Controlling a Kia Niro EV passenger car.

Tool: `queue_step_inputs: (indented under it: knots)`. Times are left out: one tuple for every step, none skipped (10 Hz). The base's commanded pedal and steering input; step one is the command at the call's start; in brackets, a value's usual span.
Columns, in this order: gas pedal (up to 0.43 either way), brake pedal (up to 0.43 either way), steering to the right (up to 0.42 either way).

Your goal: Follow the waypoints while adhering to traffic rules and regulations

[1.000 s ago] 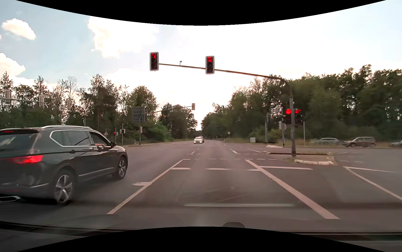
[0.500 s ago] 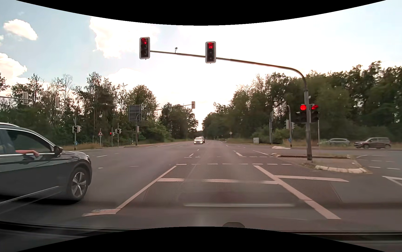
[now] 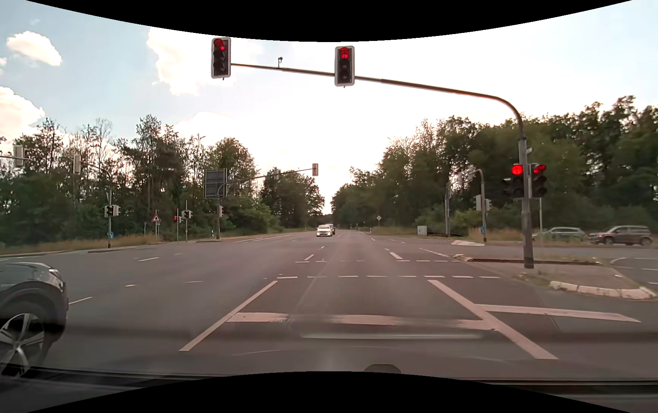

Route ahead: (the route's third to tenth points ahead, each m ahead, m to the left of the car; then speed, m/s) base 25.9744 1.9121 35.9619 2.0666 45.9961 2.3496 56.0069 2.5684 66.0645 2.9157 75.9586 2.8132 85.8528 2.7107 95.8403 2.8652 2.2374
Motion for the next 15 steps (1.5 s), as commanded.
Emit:
queue_step_inputs:
  knots:
    - [0.000, 0.323, -0.008]
    - [0.000, 0.323, -0.008]
    - [0.000, 0.323, -0.008]
    - [0.000, 0.311, -0.008]
    - [0.000, 0.293, -0.008]
    - [0.000, 0.274, -0.008]
    - [0.000, 0.256, -0.008]
    - [0.000, 0.244, -0.008]
    - [0.000, 0.232, -0.008]
    - [0.000, 0.220, -0.008]
    - [0.000, 0.201, -0.008]
    - [0.000, 0.195, -0.008]
    - [0.000, 0.189, -0.008]
    - [0.000, 0.189, -0.008]
    - [0.000, 0.207, -0.008]
